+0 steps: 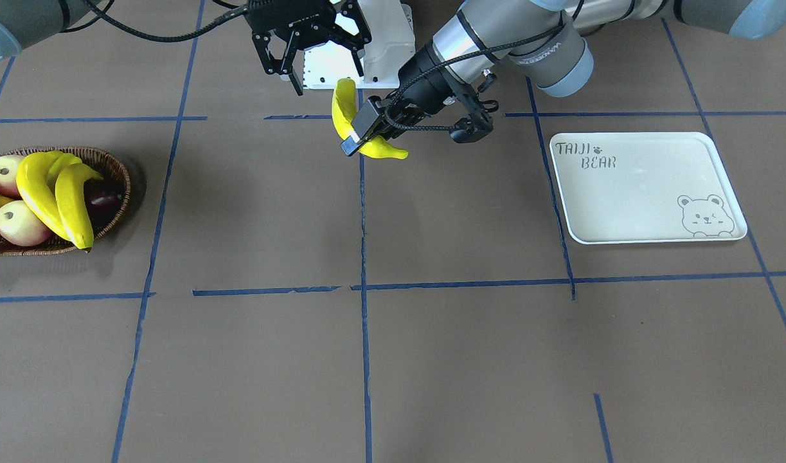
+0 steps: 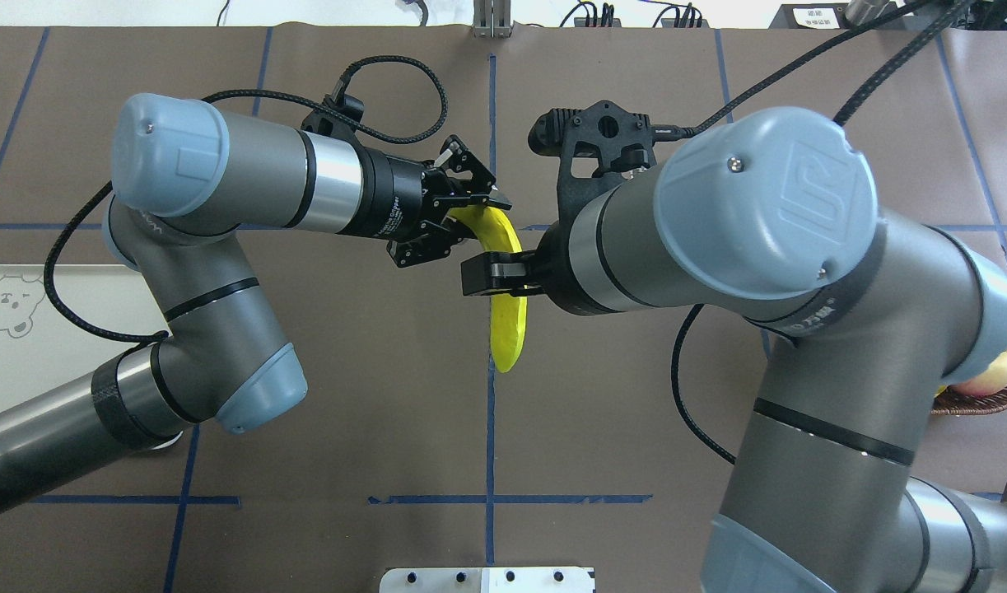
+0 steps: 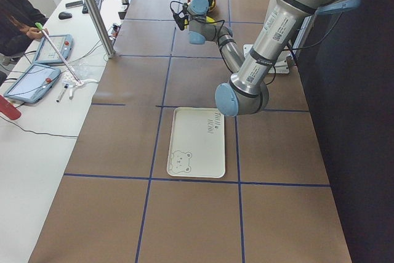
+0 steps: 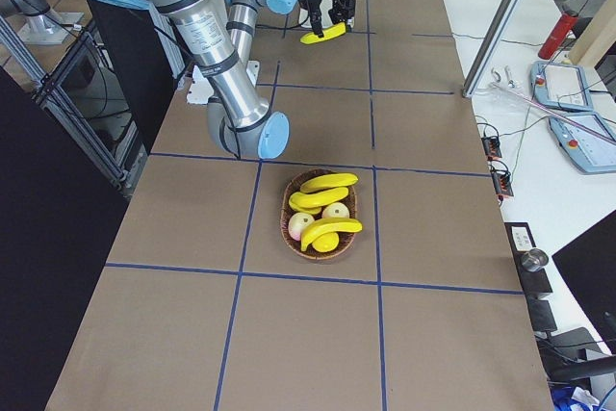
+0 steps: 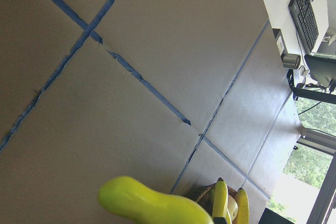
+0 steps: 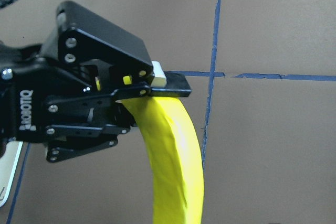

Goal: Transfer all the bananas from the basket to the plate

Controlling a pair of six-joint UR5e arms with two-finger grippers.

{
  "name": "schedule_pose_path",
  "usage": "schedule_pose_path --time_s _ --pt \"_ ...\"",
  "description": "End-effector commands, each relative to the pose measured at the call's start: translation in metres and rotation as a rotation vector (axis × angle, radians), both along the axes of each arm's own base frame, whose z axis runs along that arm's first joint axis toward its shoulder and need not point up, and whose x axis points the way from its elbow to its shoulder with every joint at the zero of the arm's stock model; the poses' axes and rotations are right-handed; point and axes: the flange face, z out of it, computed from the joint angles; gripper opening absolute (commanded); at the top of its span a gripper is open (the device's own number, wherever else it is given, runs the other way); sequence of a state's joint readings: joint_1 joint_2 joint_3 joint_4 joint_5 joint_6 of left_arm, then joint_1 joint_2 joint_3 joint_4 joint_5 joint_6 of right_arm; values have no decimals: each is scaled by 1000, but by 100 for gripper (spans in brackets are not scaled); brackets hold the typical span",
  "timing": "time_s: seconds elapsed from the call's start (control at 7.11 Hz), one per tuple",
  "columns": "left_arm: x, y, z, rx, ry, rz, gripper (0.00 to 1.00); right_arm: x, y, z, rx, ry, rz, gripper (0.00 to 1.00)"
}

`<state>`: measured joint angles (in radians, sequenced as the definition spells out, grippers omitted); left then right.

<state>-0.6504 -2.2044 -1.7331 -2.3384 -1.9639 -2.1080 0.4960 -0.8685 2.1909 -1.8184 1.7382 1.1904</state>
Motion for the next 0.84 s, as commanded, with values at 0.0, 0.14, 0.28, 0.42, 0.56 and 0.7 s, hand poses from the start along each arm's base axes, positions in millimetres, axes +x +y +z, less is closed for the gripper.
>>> schedule_pose_path --time_s 0.0,0.14,0.28,0.42,0.56,0.7 --pt "-6 -21 20 23 -147 1 0 25 7 3 5 7 2 100" --pt "-34 -31 56 0 -203 65 0 39 -6 8 -16 8 12 100" --pt "-72 -42 103 -38 -239 93 0 53 -19 16 -42 11 22 100" --pt "-109 -44 148 -66 -277 96 0 63 -27 29 -68 25 32 100" --pt "-147 -44 196 -139 -311 86 0 65 -30 33 -73 33 42 100" --pt "-181 -40 245 -205 -343 84 0 68 -34 41 -84 45 51 100"
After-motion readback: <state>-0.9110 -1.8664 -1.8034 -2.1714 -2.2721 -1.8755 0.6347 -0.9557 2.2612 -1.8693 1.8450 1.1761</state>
